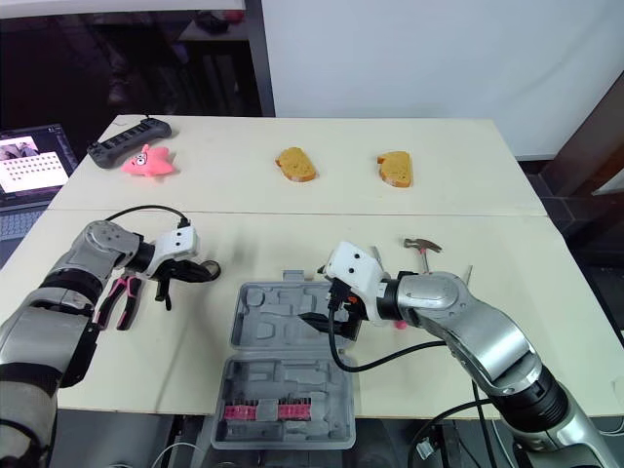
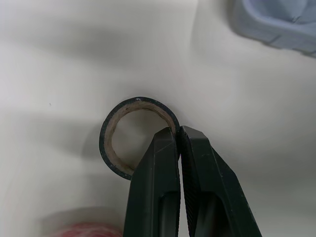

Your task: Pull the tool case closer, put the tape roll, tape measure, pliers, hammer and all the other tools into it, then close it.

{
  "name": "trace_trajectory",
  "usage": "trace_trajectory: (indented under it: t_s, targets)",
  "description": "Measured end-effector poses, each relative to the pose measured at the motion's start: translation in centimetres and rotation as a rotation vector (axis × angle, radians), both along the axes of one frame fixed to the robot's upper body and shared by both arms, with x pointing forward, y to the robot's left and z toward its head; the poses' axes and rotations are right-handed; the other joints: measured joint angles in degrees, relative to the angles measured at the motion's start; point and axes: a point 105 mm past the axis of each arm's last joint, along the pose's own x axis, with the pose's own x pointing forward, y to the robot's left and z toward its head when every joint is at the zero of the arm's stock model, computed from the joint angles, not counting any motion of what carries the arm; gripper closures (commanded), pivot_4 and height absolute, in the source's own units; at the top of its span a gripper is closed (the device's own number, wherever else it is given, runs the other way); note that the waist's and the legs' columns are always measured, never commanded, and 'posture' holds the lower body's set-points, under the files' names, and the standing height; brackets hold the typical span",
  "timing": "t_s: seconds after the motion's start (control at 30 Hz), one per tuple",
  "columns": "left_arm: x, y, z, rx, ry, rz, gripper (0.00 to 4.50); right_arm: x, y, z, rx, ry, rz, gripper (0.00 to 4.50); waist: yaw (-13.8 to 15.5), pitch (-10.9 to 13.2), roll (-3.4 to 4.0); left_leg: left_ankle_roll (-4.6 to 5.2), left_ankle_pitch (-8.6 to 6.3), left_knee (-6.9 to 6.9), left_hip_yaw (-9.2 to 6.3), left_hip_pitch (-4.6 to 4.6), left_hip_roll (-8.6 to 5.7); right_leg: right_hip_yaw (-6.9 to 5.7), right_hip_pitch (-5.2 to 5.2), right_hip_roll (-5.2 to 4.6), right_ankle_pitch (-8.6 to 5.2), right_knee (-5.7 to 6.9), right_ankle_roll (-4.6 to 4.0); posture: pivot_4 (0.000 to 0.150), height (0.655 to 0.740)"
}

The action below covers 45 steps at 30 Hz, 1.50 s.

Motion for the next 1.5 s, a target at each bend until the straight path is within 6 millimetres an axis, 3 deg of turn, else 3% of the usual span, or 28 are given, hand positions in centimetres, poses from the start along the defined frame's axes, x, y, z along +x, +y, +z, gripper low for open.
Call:
trace_trajectory:
  t_s: [0.2,0.27,0.47,0.63,1.0,1.5]
  targets:
    - [-0.7,-1.2,4.8,-0.07,-0.061,-0.177,4.47,0.1,-0.1,-0.1,-0.004,-0.006,-0.016,0.0,0.0,0.0,0.01,0.0,0.0,-0.01,0.0,-0.01,0.01,0.0,0.0,-0.01,-0.01,0.0,0.0,0.15,0.74]
    - [-1.3,-1.5,5.3,-0.066,-0.065,-0.216,4.47,0.0,-0.1,-0.1,-0.006,-0.006,-0.021,0.0,-0.2,0.0,0.02,0.01,-0.01,-0.02,0.0,0.01,0.01,0.01,0.01,-0.01,-0.01,0.01,0.01,0.15,0.74]
    - [-4.4,-5.2,2.9,-0.044,0.037,-0.397,4.47,0.0,-0.1,-0.3,-0.006,0.0,-0.032,0.0,0.0,0.0,0.01,0.01,-0.01,0.03,0.0,-0.02,0.02,0.01,0.0,-0.01,-0.01,0.01,0.0,0.15,0.74]
    - [-5.3,-7.5,2.7,-0.083,0.054,-0.46,4.47,0.1,-0.2,-0.3,-0.011,-0.004,-0.045,0.0,0.0,0.0,0.02,0.02,-0.01,0.04,0.0,0.0,0.01,0.01,0.02,-0.01,-0.01,0.01,0.0,0.15,0.74]
    - [-4.9,-8.2,-0.3,-0.09,0.126,-0.401,4.47,-0.4,-0.2,-0.7,-0.023,0.007,-0.059,0.0,0.2,0.0,0.01,0.08,-0.05,0.07,0.0,-0.02,0.01,0.01,0.01,0.01,-0.02,-0.01,-0.01,0.15,0.74]
    - [-3.9,-7.6,-0.4,-0.049,0.079,-0.4,4.47,-0.8,-0.2,-0.8,-0.025,0.017,-0.07,0.0,0.0,0.0,0.02,0.1,-0.06,0.05,0.0,0.03,0.01,0.02,0.03,0.02,-0.02,0.0,-0.01,0.15,0.74]
